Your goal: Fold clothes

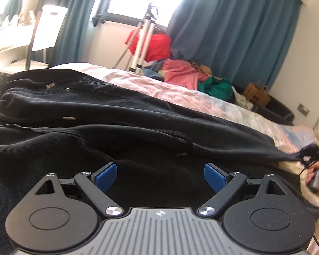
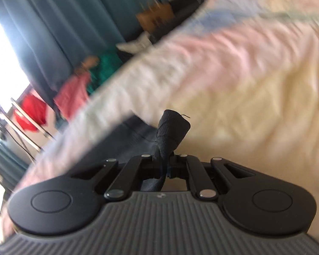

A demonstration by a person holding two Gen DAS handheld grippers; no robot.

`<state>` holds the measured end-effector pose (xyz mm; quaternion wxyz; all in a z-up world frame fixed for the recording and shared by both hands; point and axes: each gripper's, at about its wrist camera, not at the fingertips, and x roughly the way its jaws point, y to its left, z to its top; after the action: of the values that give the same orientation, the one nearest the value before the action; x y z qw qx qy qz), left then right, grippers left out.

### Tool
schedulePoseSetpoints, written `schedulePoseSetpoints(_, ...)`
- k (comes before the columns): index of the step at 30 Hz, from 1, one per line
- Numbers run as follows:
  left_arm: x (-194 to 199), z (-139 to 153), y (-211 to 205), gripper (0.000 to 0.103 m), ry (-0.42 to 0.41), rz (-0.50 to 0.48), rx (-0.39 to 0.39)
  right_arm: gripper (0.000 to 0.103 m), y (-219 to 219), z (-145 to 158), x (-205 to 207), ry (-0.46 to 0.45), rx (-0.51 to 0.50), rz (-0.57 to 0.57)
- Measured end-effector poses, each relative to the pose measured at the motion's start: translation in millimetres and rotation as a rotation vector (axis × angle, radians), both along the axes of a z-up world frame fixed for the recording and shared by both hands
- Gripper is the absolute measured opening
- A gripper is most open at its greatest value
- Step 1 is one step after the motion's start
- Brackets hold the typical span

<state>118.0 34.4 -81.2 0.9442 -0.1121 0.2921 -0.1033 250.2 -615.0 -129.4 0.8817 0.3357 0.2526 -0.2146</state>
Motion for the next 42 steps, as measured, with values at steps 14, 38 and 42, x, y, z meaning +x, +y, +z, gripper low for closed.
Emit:
schedulePoseSetpoints(14, -12, 18, -3, 0.091, -0.018, 0.024, 0.079, 0.022, 50, 38, -53, 0.156, -0.212, 0.039)
schedulePoseSetpoints(38, -104, 66, 0, 0.093, -0.163, 0.0, 0.152, 0.021, 313, 139, -208, -0.229, -0.422, 0.587)
schedulePoseSetpoints(42, -100, 60, 7, 0.094, -0.139, 0.008, 0.124, 0.022, 313, 121, -209, -0.171, -0.384, 0.57)
